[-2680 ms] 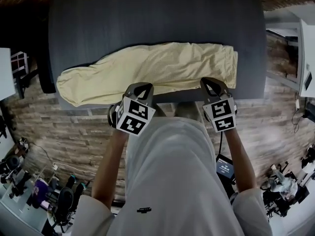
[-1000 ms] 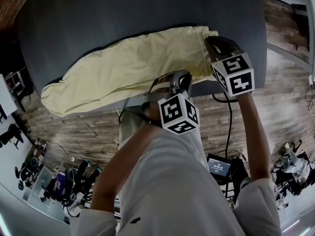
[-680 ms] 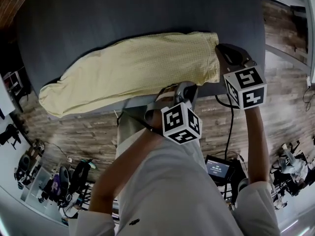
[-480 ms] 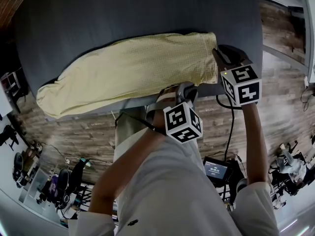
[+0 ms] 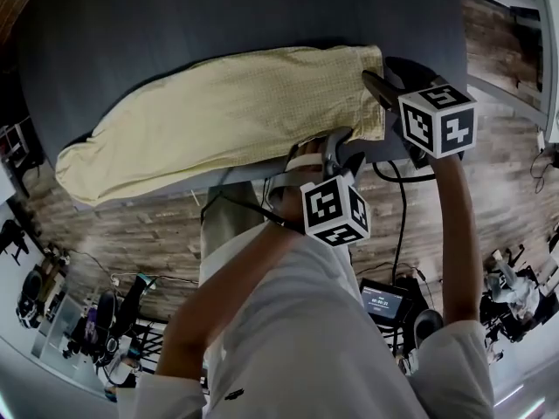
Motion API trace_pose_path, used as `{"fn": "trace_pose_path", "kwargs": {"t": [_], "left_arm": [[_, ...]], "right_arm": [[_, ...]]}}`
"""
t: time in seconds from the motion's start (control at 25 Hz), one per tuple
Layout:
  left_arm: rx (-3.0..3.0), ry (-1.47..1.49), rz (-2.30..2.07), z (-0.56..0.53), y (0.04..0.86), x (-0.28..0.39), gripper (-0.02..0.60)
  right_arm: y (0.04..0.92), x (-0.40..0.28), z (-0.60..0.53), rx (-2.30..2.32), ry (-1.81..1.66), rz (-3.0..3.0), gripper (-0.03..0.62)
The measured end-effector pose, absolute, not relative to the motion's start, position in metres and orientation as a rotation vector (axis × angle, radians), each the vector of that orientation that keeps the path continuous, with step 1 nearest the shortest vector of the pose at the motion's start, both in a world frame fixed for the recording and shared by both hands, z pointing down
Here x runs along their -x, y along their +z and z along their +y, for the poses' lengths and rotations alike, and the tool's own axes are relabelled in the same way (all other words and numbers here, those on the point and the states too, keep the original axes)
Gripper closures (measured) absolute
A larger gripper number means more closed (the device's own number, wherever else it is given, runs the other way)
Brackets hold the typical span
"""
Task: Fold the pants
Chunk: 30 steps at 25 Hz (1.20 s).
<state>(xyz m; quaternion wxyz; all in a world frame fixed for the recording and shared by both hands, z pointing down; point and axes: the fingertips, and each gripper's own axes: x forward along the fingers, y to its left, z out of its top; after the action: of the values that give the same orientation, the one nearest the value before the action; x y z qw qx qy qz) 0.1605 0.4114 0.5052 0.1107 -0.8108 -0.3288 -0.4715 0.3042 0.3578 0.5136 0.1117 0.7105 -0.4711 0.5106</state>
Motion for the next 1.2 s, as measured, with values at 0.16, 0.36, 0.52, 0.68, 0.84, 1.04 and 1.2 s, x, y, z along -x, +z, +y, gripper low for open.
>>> {"fn": "trace_pose_path", "kwargs": {"t": [0.16, 0.36, 0.52, 0.68, 0.84, 1.04, 1.2], "left_arm": [[2.329, -1.361, -0.944, 0.416, 0.519, -0.166, 0.370], [2.258, -1.342, -0.921, 0.417, 0.539, -0.167, 0.359], [2.312, -1.340, -0.859, 0.411, 0.537, -0.171, 0.428], [2.357, -1.416, -0.842, 0.402, 0.535, -0.175, 0.545], [2.425, -1.418, -0.858, 0.402, 0.522, -0.173, 0.551], [2.541, -1.413, -0.876, 0.414, 0.499, -0.169, 0.552], [2.583, -1.397, -0.905, 0.431, 0.493, -0.177, 0.554]], "right_arm": [[0.521, -0.304, 0.355, -2.055, 1.487, -1.357, 0.350], [0.529, -0.300, 0.351, -2.035, 1.476, -1.344, 0.422], [0.529, -0.298, 0.352, -2.016, 1.460, -1.355, 0.458], [0.519, -0.295, 0.351, -2.024, 1.450, -1.380, 0.534], [0.508, -0.291, 0.350, -2.043, 1.437, -1.394, 0.562], [0.494, -0.289, 0.362, -2.058, 1.422, -1.353, 0.565], [0.491, -0.296, 0.382, -2.078, 1.423, -1.286, 0.565]]}}
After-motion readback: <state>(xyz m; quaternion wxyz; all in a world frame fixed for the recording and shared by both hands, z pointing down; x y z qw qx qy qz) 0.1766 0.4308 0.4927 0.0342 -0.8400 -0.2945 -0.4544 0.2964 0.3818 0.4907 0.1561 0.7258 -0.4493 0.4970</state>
